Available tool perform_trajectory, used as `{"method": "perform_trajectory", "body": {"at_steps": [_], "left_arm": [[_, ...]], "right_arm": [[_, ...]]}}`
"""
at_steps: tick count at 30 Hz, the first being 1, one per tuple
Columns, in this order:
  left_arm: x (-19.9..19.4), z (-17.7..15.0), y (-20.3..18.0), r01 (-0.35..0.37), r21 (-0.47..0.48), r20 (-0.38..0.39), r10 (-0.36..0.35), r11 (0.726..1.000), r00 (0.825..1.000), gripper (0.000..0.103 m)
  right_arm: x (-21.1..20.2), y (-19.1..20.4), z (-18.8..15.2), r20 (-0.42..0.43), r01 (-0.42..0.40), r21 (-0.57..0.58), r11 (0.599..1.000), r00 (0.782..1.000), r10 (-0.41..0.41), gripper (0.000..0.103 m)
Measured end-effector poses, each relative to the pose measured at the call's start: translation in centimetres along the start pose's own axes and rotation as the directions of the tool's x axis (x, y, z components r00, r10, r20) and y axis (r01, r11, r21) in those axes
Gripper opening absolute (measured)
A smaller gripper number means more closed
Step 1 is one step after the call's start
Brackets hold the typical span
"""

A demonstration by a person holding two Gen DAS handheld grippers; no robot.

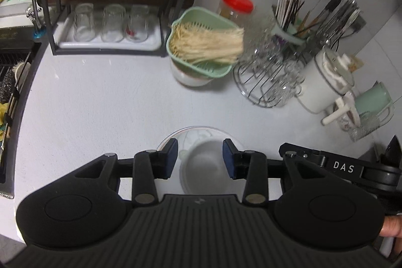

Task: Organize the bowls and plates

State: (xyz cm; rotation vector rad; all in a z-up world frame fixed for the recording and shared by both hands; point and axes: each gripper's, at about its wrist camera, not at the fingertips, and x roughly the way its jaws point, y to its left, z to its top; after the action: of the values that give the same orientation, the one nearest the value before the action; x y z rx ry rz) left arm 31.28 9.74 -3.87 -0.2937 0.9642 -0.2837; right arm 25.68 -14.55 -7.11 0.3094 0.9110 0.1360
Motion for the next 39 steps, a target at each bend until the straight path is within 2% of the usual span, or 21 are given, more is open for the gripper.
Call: {"method": "perform_trajectory", "body": {"at_steps": [3, 4, 5, 6, 8, 11, 17, 21, 25, 30, 39], "left_arm": [[-2.7, -0.3, -1.4, -0.004, 0.000, 0.047, 0.004, 1.000, 0.999, 0.052], [-3.6, -0.5, -1.9, -0.011, 0.000, 0.067, 0.011, 1.000, 0.998, 0.059], [-4.4, -0.7, -2.4, -0.017, 0.000, 0.086, 0.017, 1.000, 0.996, 0.067], [-5.3, -0.9, -2.9, -0.029, 0.001, 0.107, 0.028, 1.000, 0.994, 0.071], [-6.9, -1.5, -4.0, -0.055, 0.014, 0.148, 0.053, 0.998, 0.988, 0.082], [-9.2, -2.8, -5.5, -0.113, 0.046, 0.210, 0.101, 0.993, 0.972, 0.092], [-12.4, -6.1, -7.2, -0.177, 0.049, 0.270, 0.157, 0.983, 0.950, 0.098], [-13.4, -8.5, -8.1, -0.203, 0.040, 0.273, 0.185, 0.978, 0.944, 0.099], [-14.3, -10.9, -9.0, -0.244, 0.031, 0.287, 0.225, 0.969, 0.931, 0.100], [-15.1, -13.4, -9.4, -0.258, 0.009, 0.277, 0.246, 0.966, 0.929, 0.100], [-16.0, -17.8, -10.6, -0.298, 0.009, 0.262, 0.285, 0.954, 0.922, 0.100]], "right_arm": [[-2.3, 0.7, 0.3, 0.058, -0.010, -0.052, 0.999, 0.998, 0.013, 0.017], [-3.1, 0.8, 0.3, 0.075, -0.011, -0.069, 0.998, 0.997, 0.017, 0.018], [-3.9, 0.9, 0.3, 0.091, -0.012, -0.084, 0.996, 0.996, 0.020, 0.024], [-4.7, 0.9, 0.3, 0.107, -0.017, -0.097, 0.995, 0.994, 0.027, 0.041], [-6.1, 0.6, 0.1, 0.141, -0.026, -0.115, 0.993, 0.989, 0.043, 0.062], [-8.2, -0.1, -0.4, 0.178, -0.025, -0.144, 0.989, 0.983, 0.051, 0.063], [-12.0, -1.4, -2.4, 0.229, -0.018, -0.187, 0.982, 0.971, 0.062, 0.063], [-13.7, -2.0, -4.0, 0.253, -0.032, -0.206, 0.978, 0.964, 0.085, 0.064], [-15.0, -2.4, -5.7, 0.276, -0.030, -0.231, 0.973, 0.956, 0.095, 0.078], [-16.1, -3.3, -7.7, 0.276, -0.051, -0.230, 0.972, 0.954, 0.116, 0.091], [-16.6, -4.1, -11.0, 0.259, -0.060, -0.237, 0.970, 0.958, 0.123, 0.092]]}}
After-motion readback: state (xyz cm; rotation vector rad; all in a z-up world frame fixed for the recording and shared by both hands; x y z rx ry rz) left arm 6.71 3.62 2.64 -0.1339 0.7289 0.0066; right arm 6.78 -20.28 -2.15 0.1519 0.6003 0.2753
